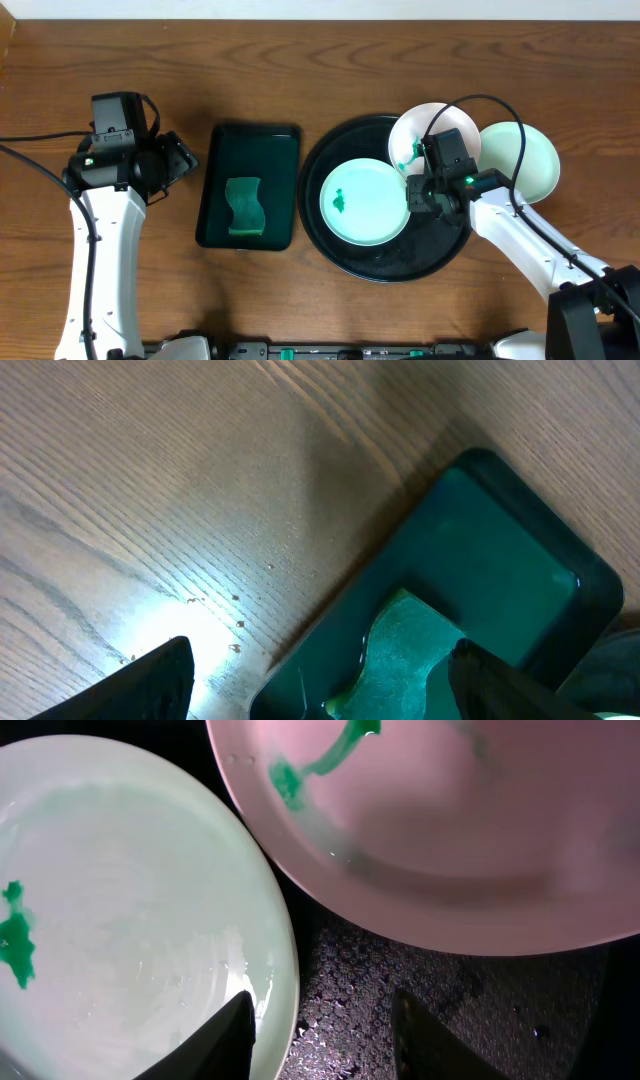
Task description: Clean dirty plates on tray and stack at the side
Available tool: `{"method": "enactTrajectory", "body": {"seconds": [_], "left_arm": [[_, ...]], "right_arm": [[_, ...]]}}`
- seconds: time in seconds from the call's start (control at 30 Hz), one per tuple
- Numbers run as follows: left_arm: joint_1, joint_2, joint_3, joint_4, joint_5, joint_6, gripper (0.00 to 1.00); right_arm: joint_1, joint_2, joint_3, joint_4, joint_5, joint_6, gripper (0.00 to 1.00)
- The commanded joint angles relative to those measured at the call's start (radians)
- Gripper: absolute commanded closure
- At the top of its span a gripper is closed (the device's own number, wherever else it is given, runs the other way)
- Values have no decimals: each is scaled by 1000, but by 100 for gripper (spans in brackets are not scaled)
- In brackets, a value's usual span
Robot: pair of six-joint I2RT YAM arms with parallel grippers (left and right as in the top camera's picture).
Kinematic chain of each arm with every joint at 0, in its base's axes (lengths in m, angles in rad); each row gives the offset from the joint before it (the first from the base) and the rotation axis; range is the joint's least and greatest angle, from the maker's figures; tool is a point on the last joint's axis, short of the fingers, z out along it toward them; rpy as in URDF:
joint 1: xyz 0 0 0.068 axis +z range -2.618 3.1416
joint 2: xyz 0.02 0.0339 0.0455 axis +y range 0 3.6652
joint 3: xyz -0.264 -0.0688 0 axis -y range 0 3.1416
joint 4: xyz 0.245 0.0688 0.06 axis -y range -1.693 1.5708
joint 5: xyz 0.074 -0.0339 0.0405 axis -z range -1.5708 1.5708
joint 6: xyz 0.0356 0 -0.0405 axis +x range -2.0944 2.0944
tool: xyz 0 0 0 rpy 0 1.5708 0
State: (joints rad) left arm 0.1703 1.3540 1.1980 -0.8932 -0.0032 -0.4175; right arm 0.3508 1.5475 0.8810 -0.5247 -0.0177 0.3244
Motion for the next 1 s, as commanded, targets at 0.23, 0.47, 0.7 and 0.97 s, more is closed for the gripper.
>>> {"method": "enactTrajectory", "body": {"seconds": [0.23,0.47,0.7,0.97], "left_arm": [[4,-2,17,-3,-9,6,19],[4,-2,17,-3,-9,6,18],[4,-2,17,-3,-9,6,18],[4,-2,17,-3,-9,6,18]], "right_arm": [[3,20,-8,11,10,43,65],[23,64,-8,35,10,45,69],[31,76,-8,43,10,54,82],[31,76,-12,44,10,116,82]]}}
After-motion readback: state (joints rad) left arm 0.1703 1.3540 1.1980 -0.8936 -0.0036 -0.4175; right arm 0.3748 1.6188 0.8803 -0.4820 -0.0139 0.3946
